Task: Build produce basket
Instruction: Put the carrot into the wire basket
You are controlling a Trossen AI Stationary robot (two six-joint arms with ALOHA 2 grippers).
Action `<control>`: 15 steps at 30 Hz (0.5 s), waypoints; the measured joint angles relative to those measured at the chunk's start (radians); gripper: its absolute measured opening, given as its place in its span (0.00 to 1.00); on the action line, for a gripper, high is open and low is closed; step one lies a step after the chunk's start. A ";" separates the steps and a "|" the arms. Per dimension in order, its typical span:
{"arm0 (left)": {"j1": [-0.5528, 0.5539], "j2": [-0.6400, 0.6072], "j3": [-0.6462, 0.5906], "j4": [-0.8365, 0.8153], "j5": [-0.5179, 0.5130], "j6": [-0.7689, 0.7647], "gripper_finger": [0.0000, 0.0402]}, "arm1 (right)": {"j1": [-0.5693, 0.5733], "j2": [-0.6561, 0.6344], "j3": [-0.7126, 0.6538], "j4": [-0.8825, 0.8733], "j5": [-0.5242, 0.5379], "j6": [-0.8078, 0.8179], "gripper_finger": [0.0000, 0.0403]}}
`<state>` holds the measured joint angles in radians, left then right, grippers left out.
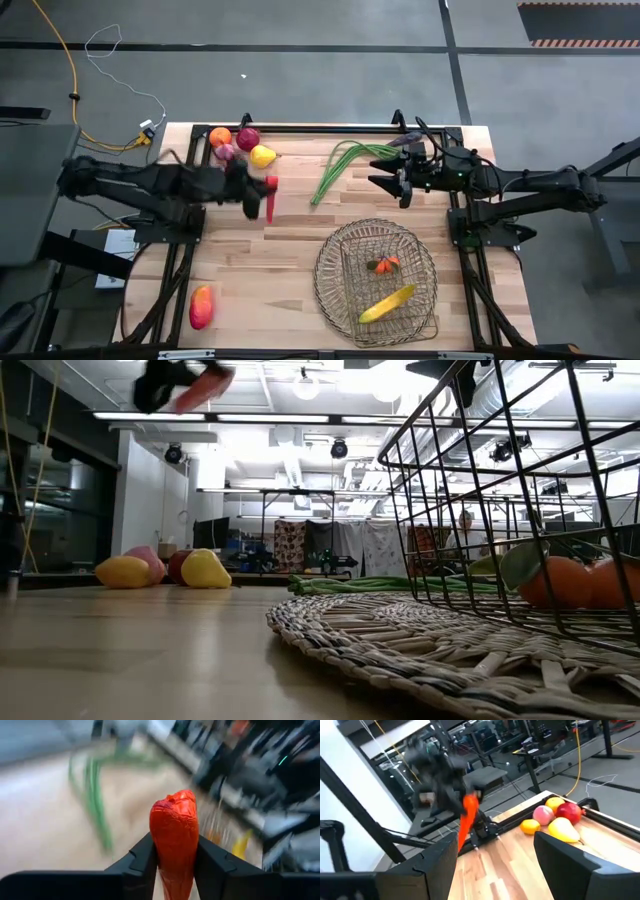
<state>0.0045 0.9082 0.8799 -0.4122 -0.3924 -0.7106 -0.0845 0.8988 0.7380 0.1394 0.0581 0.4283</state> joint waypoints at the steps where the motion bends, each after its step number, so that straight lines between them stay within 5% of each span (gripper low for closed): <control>1: 0.035 -0.013 0.000 0.063 0.003 0.066 0.22 | 0.000 0.007 0.001 0.007 0.006 -0.006 0.63; 7: 0.228 -0.029 0.001 0.355 0.131 0.323 0.22 | 0.000 0.053 0.001 0.006 0.009 -0.035 0.63; 15: 0.349 0.089 0.001 0.550 0.357 0.324 0.22 | 0.000 0.111 0.001 0.013 -0.015 -0.045 0.63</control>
<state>0.3534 0.9976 0.8805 0.1382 -0.0350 -0.3864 -0.0845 1.0101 0.7387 0.1528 0.0433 0.3837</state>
